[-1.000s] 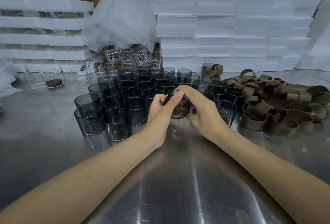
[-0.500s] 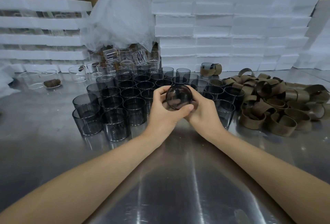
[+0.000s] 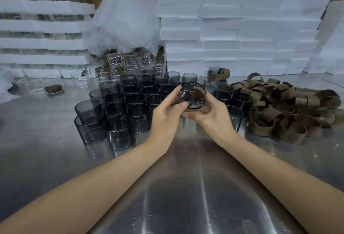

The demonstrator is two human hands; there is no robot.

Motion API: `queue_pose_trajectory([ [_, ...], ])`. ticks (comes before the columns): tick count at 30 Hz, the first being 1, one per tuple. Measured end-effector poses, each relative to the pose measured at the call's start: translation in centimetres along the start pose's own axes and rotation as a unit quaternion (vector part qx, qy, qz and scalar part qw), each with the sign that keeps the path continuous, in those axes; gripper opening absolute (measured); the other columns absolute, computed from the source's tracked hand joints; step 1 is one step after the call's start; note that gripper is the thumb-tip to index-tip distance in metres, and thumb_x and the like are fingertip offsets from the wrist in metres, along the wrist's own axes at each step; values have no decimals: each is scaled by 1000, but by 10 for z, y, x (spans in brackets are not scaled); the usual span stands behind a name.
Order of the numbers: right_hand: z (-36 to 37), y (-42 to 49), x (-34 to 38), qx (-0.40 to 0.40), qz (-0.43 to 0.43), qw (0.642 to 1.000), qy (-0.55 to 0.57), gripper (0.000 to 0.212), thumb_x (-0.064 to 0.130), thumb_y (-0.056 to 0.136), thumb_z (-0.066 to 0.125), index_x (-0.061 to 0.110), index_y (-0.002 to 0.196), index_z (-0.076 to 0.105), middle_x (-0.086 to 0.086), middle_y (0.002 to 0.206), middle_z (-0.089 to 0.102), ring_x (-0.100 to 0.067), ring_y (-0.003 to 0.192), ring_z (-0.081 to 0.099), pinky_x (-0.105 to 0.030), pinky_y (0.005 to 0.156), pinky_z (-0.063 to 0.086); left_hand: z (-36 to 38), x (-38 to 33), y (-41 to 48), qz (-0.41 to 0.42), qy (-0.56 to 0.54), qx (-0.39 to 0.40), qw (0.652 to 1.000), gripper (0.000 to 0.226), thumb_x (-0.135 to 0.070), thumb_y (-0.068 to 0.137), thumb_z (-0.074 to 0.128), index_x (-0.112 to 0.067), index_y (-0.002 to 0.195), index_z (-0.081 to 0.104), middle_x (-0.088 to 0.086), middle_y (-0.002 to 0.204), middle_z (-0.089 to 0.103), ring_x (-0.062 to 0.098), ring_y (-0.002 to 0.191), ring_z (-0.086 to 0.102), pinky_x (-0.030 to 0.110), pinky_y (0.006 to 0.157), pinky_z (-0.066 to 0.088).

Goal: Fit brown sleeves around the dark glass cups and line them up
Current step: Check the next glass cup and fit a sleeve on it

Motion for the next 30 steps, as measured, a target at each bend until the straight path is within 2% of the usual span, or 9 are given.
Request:
queue_pose_trajectory([
  [3, 0, 0, 0, 2, -3, 1000, -12, 57, -5, 73, 79, 18, 122, 61, 10, 105, 73, -8, 96, 70, -16, 80, 52, -2, 0, 2, -3, -17, -21, 1000, 32, -10, 96, 54, -33, 114, 65, 2, 119, 70, 20, 116, 64, 40, 105, 47],
  [6, 0, -2, 2, 17, -19, 999, -40, 62, -5, 74, 79, 20, 126, 58, 16, 107, 71, -3, 99, 68, -12, 83, 50, -3, -1, 2, -4, -24, -31, 999, 23, -12, 101, 47, -23, 111, 65, 11, 118, 68, 28, 111, 65, 39, 94, 52],
  [10, 2, -2, 2, 20, -25, 999, -44, 65, -2, 70, 82, 27, 123, 57, 21, 106, 70, -2, 99, 68, -13, 84, 50, -2, -6, 0, 7, -18, -56, 998, 33, -35, 103, 35, -21, 110, 64, 7, 113, 69, 21, 102, 67, 33, 84, 55],
  [15, 6, -6, 1, -5, 30, 999, 27, 77, 21, 74, 82, 30, 139, 40, 0, 99, 73, -29, 77, 71, -37, 74, 60, -2, -13, -6, 124, 112, -31, 985, 43, -44, 103, 20, -38, 124, 56, -8, 139, 50, 10, 131, 45, 31, 106, 39],
  [17, 10, -9, 1, 16, 50, 996, 71, 73, 32, 85, 69, 24, 144, 27, -7, 83, 72, -28, 61, 67, -35, 60, 57, -1, -12, -9, 131, 124, -2, 984, 47, -51, 100, 23, -36, 135, 50, -12, 145, 46, 7, 138, 38, 34, 115, 31],
  [20, 21, -10, 1, 51, 145, 962, 227, 33, 42, 89, 51, 20, 114, 54, -9, 83, 65, -21, 53, 54, -26, 48, 47, 3, -10, -12, 93, 91, 51, 990, 62, -56, 89, 54, -35, 146, 41, -5, 147, 45, 17, 129, 51, 38, 106, 45],
  [23, 32, -15, 1, 108, 250, 893, 359, 38, 51, 86, 50, 20, 79, 71, -12, 99, 60, -16, 58, 51, -21, 46, 38, 4, -9, -11, 91, 116, 57, 987, 71, -35, 82, 73, -41, 145, 40, -9, 143, 50, 11, 126, 54, 27, 99, 48],
  [27, 29, -17, -4, 149, 300, 868, 366, 50, 56, 86, 41, 12, 91, 64, -2, 62, 52, -11, 42, 38, -22, 48, 29, -1, -9, -6, 89, 124, 25, 988, 55, -18, 82, 77, -29, 133, 59, -18, 116, 69, 0, 109, 63, 16, 93, 47],
  [30, 28, -18, -7, 150, 343, 852, 365, 52, 58, 85, 40, 11, 101, 53, -1, 57, 42, -10, 40, 32, -21, 45, 28, -1, -13, -4, 88, 125, -12, 988, 34, -15, 88, 70, -21, 122, 68, -18, 93, 74, -4, 85, 68, 7, 77, 47],
])
Point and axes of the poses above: each hand's wrist, its own y-axis towards the middle knuckle, its own z-axis out of the palm, x = y × z, the point moved 4 cm from there along y, towards the middle knuckle
